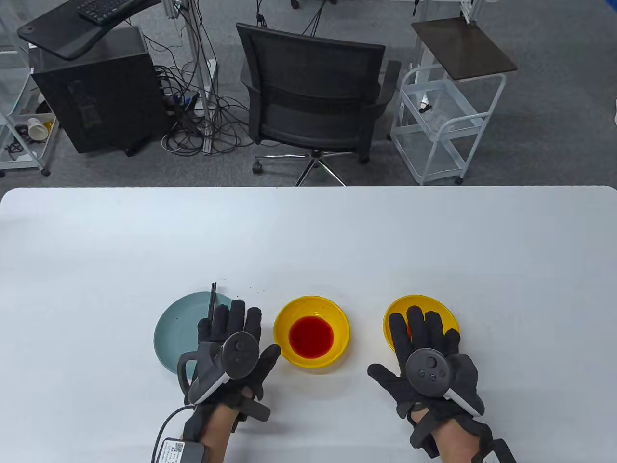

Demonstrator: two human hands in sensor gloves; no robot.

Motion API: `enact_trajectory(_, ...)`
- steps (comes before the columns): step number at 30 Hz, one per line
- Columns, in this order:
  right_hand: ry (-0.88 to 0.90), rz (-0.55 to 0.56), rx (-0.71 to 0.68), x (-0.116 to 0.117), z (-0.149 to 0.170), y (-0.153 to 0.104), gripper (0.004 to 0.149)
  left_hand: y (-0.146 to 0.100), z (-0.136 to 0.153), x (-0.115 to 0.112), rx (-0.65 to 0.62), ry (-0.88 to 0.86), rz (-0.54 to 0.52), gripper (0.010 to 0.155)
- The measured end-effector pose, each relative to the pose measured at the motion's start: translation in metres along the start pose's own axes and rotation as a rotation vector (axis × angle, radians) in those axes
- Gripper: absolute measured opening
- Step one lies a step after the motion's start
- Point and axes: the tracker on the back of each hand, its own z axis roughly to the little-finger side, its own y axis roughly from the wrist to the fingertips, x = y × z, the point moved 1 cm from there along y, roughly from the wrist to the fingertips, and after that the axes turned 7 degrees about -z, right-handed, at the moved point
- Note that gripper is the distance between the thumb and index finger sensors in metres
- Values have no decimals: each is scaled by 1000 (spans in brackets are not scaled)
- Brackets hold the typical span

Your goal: Dip chopsticks into soy sauce and dot onto dumpling

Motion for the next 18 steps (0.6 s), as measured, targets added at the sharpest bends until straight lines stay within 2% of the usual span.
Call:
enact_trajectory(6,7,0,-2,0,0,0,94,1,3,-2,17,3,24,85)
enact_trajectory(11,35,19,-7,-4,1,-3,94,0,15,9,69,-46,-7,83)
enact_trajectory(15,43,23,-8,-5,3,-5,93,-4,46,33,211,-138,-82,80)
enact_trajectory(18,65,18,-7,-6,5,-4,93,-8,75,46,389,-56,-82,71)
